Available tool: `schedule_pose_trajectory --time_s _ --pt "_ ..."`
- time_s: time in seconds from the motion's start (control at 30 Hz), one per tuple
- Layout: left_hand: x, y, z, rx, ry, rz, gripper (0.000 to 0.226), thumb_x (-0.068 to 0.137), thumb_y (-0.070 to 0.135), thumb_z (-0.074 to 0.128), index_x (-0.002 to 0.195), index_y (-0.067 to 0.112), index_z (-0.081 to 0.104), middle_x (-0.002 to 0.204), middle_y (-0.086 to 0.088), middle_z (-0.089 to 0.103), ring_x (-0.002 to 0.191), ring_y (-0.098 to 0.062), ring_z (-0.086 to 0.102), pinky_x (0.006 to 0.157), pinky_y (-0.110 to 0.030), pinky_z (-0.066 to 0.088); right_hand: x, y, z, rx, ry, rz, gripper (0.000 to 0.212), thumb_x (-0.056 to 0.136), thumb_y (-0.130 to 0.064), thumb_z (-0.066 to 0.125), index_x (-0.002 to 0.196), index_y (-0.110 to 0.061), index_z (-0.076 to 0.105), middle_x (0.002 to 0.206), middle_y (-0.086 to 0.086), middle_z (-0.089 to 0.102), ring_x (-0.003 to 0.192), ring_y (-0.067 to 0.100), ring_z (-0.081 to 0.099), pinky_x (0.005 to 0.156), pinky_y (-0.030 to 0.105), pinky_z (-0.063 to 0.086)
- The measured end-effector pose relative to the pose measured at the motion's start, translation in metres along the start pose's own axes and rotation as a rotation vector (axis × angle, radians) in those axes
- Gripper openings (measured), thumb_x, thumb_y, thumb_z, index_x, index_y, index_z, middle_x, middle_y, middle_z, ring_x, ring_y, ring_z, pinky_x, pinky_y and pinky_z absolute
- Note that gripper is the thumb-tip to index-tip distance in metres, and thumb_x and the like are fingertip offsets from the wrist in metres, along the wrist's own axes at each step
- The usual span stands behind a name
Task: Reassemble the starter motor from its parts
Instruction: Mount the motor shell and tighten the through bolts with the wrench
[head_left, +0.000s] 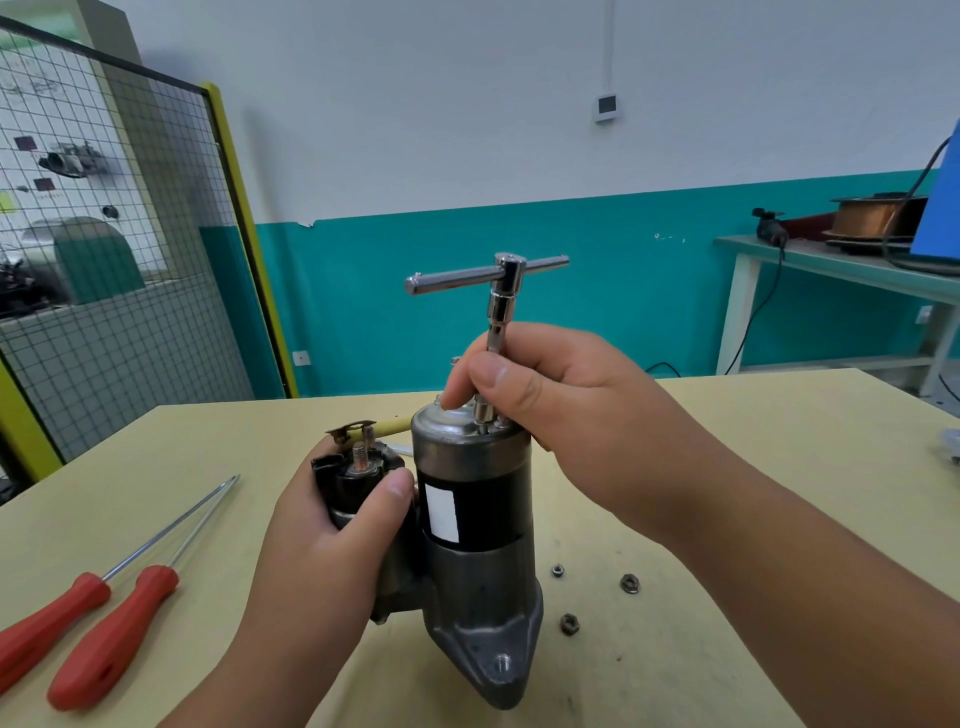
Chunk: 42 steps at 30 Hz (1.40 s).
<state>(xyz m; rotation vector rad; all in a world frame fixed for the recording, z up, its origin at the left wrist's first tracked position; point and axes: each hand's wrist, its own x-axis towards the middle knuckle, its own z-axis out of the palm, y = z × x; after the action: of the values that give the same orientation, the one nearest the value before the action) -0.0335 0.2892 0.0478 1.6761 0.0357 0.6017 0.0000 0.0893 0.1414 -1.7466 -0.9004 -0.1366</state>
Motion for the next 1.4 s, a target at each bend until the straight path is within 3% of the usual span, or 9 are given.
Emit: schedule_pose_trajectory --time_s 0.27,0.43,0.67,0.77,0.9,1.03,1.23,1.3,1.4 --pt "0.001 -0.001 -0.001 0.014 -0.011 -0.002 0.044 0.066 0.067 0.066 0.105 0.047 0.071 0.092 0.009 0.078 0.087 -0.036 0.076 0.055 -0.038 0.049 0.000 0.002 0.001 0.032 0.007 0.005 0.029 0.103 -0.039 0.048 0.090 -0.030 0.073 0.080 -0.025 0.066 0.078 -0.011 0.059 0.067 0.002 0.040" --pt "0.002 -0.001 -0.001 0.014 -0.006 0.005 0.045 0.067 0.067 0.066 0.105 0.043 0.072 0.089 0.008 0.077 0.085 -0.038 0.075 0.054 -0.038 0.048 0.000 0.002 0.002 0.039 0.020 0.020 0.027 0.099 -0.044 0.048 0.091 -0.035 0.072 0.094 -0.017 0.071 0.091 -0.004 0.063 0.068 0.003 0.042" --pt "0.002 -0.003 -0.001 0.009 -0.009 0.005 0.049 0.067 0.067 0.067 0.107 0.040 0.071 0.092 0.002 0.076 0.083 -0.041 0.071 0.058 -0.041 0.047 0.000 0.003 0.002 0.039 0.024 0.010 0.029 0.100 -0.041 0.048 0.089 -0.033 0.072 0.078 -0.026 0.066 0.074 -0.012 0.059 0.063 0.002 0.041" --pt "0.002 -0.004 -0.001 0.012 0.002 0.012 0.047 0.067 0.068 0.067 0.105 0.040 0.071 0.090 0.004 0.076 0.081 -0.041 0.071 0.061 -0.044 0.047 0.000 0.002 0.001 0.051 0.034 0.014 0.027 0.099 -0.043 0.050 0.092 -0.035 0.075 0.084 -0.024 0.069 0.081 -0.009 0.063 0.065 0.005 0.044" --pt "0.001 -0.003 0.000 0.013 -0.004 0.043 0.046 0.069 0.066 0.068 0.105 0.038 0.072 0.089 0.005 0.076 0.083 -0.036 0.071 0.065 -0.052 0.052 0.001 0.003 0.002 -0.032 0.064 0.004 0.022 0.097 -0.048 0.052 0.094 -0.044 0.074 0.096 -0.020 0.070 0.098 0.001 0.065 0.077 0.021 0.046" --pt "-0.001 -0.001 0.000 0.006 -0.019 0.057 0.046 0.069 0.065 0.068 0.106 0.038 0.072 0.091 0.006 0.076 0.086 -0.033 0.072 0.065 -0.053 0.051 0.001 0.001 -0.002 -0.090 0.040 -0.015 0.023 0.102 -0.042 0.054 0.093 -0.038 0.075 0.091 -0.021 0.071 0.094 0.000 0.064 0.070 0.012 0.049" --pt "-0.002 0.002 0.001 -0.002 -0.010 0.061 0.050 0.067 0.065 0.067 0.106 0.033 0.072 0.090 0.006 0.075 0.087 -0.035 0.070 0.068 -0.055 0.051 0.001 0.000 -0.008 -0.079 -0.013 0.022 0.026 0.106 -0.039 0.053 0.091 -0.031 0.073 0.084 -0.021 0.068 0.080 -0.005 0.062 0.065 0.006 0.043" --pt "-0.003 0.004 0.001 0.005 -0.021 0.062 0.050 0.067 0.065 0.066 0.105 0.033 0.072 0.091 0.006 0.075 0.090 -0.031 0.071 0.073 -0.057 0.056 0.001 -0.001 -0.009 -0.099 0.002 0.039 0.029 0.107 -0.040 0.052 0.089 -0.029 0.073 0.080 -0.021 0.067 0.076 -0.006 0.060 0.063 0.007 0.042" --pt "-0.006 0.008 0.002 0.019 -0.047 0.081 0.041 0.067 0.063 0.066 0.101 0.041 0.072 0.093 0.009 0.078 0.090 -0.014 0.074 0.078 -0.047 0.057 0.002 -0.005 -0.008 -0.175 0.031 0.042 0.030 0.096 -0.053 0.052 0.086 -0.032 0.071 0.080 -0.017 0.068 0.078 -0.002 0.062 0.063 0.015 0.044"
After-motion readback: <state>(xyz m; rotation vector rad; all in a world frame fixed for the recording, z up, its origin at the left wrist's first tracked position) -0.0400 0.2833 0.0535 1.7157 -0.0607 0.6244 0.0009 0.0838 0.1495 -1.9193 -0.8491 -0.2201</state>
